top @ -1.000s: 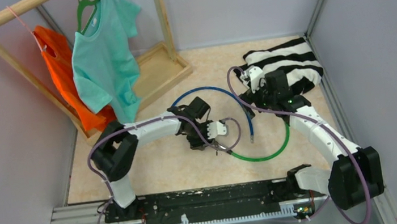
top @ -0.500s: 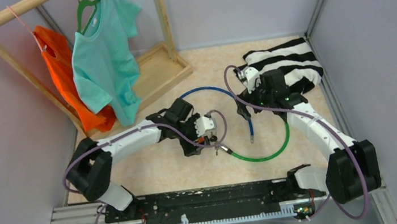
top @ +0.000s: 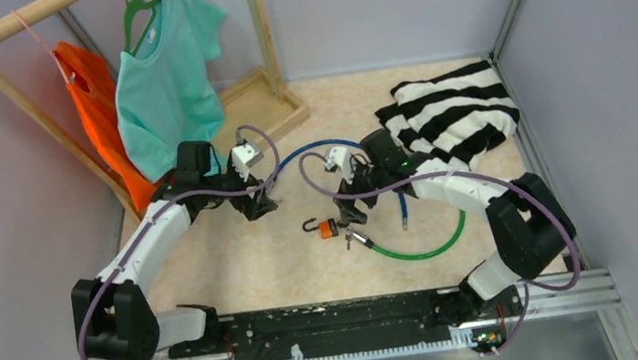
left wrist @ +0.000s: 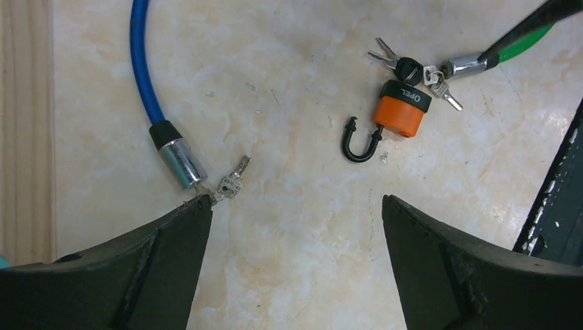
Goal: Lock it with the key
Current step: Pick up the lock from the center of the board.
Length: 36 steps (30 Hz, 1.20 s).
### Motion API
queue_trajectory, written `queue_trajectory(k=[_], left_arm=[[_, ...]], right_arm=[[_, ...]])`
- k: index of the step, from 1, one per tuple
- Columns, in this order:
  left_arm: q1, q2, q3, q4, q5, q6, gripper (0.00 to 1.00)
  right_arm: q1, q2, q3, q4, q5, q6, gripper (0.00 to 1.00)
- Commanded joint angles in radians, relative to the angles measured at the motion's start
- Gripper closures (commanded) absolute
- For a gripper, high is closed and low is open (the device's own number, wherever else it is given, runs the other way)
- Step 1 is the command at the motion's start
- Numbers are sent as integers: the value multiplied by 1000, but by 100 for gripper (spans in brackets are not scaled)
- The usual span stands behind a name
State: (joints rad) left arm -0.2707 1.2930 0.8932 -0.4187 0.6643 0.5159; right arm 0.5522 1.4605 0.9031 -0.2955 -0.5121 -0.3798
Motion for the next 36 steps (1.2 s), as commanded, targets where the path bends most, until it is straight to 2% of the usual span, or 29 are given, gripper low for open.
queue_trajectory(k=[1,6,14,26,36], left_arm=[[79,-28,7,14,144,-41,3],[162,-16,24,5,199,-62,3],[220,-12,35,14,215,-86,3],[249,-15,33,2,240,-70,4],[249,-93,-42,92,262,-46,4]], right_arm=[[85,98,104,-15,-49,-170,6],[157,182,156,-63,-19,-299,5],[232,304,188,-72,25,-366,6],[277,322,149,-31,110,-417,23],[278,278,45,95,141,-395,43]])
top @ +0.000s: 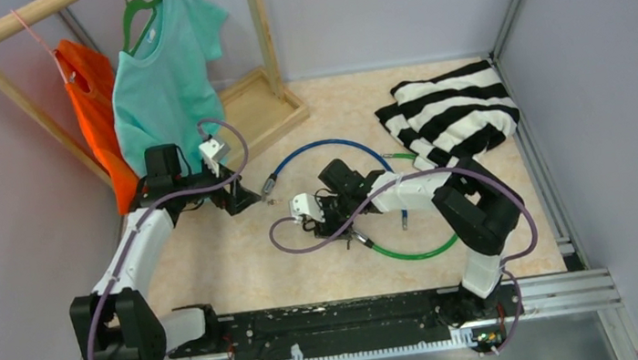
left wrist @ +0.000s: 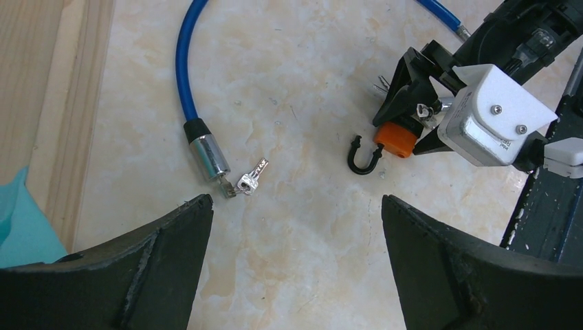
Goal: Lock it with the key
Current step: Pick up the lock from the center of the board.
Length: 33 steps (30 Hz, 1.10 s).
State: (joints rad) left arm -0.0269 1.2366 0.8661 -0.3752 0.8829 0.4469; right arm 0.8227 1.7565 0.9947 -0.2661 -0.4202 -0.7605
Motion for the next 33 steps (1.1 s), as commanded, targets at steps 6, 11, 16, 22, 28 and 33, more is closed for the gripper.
queue_trajectory(k=[6,11,16,22,28,33], left_arm=[[5,-33,-18,66,80,29,4],[5,-16,-25,80,128,52,7],[2,11,-23,102,209,84,8],[-39,34,-7,96,296,162,10],[-197,56,58,86,282,180,12],[-322,108,134,97,253,155,17]], right_arm=[[7,-58,-83,99,68,-5,63],[-2,-144,-46,44,25,29,94],[-59,-198,48,-61,-110,96,100],[-131,-267,153,-153,-241,147,100],[-173,-342,200,-190,-261,151,100],[-178,-420,178,-177,-233,144,100]])
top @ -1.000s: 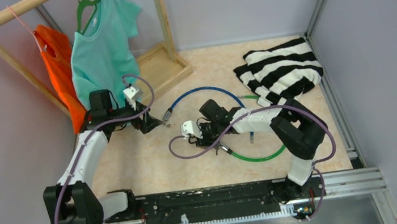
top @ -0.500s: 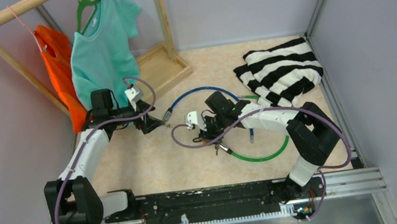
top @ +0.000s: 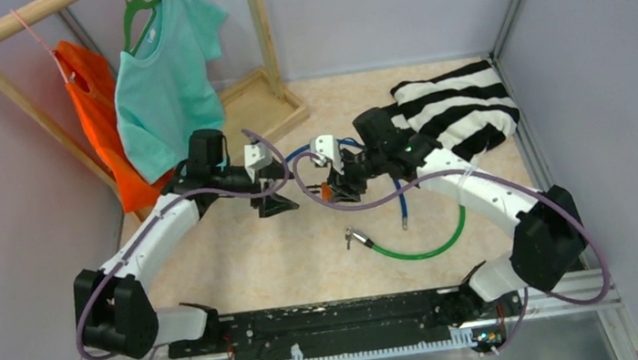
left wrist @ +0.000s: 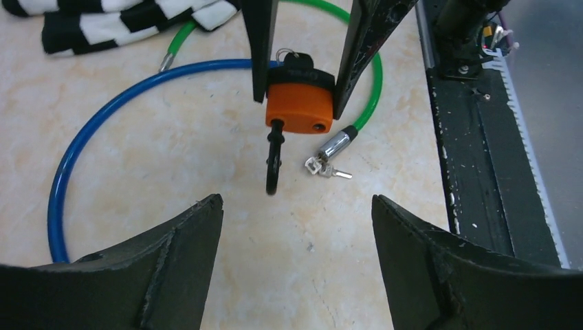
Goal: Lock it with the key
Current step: Pick up the lock from the center of the board, then lock the lock.
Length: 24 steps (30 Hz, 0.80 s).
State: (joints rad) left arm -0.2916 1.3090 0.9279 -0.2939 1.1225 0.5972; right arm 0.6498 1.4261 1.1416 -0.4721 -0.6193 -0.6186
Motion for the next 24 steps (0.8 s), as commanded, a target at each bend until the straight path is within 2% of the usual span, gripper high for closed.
queue_trajectory(k=[1,7,12,24], left_arm=[[-67,49,87,19,22,-14,19],[-108,81,95,105,52,-143,32],[-145,70,59,262,27,-263,37],[-196,94,53,249,14,-218,42]], right_arm=[[-6,-110,20,40,-26,3,100],[-8,-210,-40,80,29,3,100],[-12,-240,-71,88,23,3,100],[-22,-245,-79,102,-10,22,100]])
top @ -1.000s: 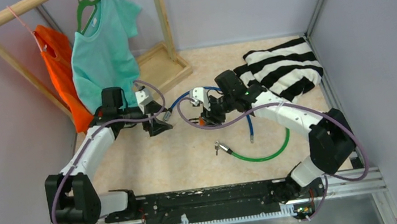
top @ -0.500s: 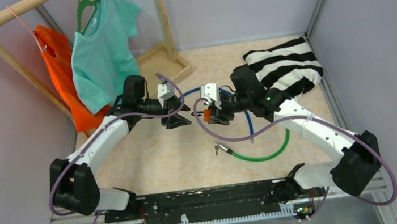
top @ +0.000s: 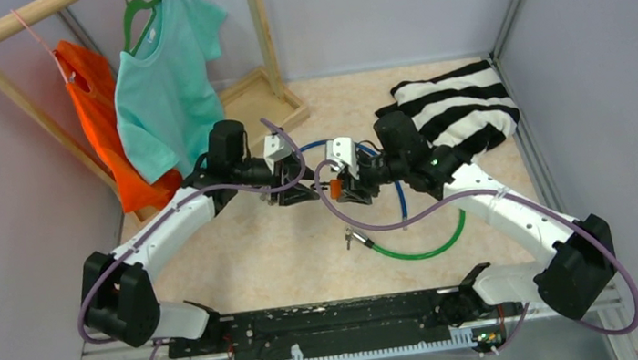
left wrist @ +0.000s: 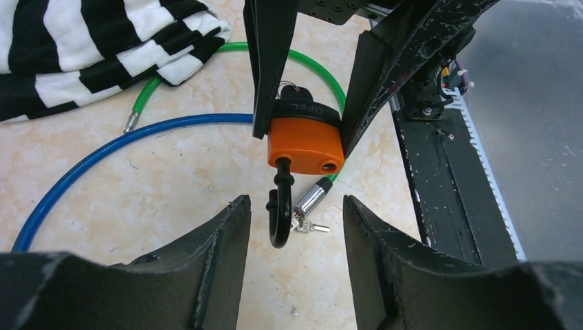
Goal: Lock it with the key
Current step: Lock the lock.
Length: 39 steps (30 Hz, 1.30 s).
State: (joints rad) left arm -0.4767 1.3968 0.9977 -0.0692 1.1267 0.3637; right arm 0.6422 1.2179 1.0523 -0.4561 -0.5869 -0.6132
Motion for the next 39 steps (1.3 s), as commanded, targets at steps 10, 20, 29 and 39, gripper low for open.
queue_trajectory(k=[10,20,29,39], left_arm=[[-17,23,-19,40,-5,3,56],[-16,26,-27,61,-5,-11,78],[-16,10,-8,113,31,-53,100],[-16,13,24,160,58,-109,100]], right_arm=[[-19,-37,9,87,-48,20,100],[-21,-32,0,104,-50,30,100],[-26,-14,-9,164,23,102,97],[-54,-31,-28,183,31,152,38]])
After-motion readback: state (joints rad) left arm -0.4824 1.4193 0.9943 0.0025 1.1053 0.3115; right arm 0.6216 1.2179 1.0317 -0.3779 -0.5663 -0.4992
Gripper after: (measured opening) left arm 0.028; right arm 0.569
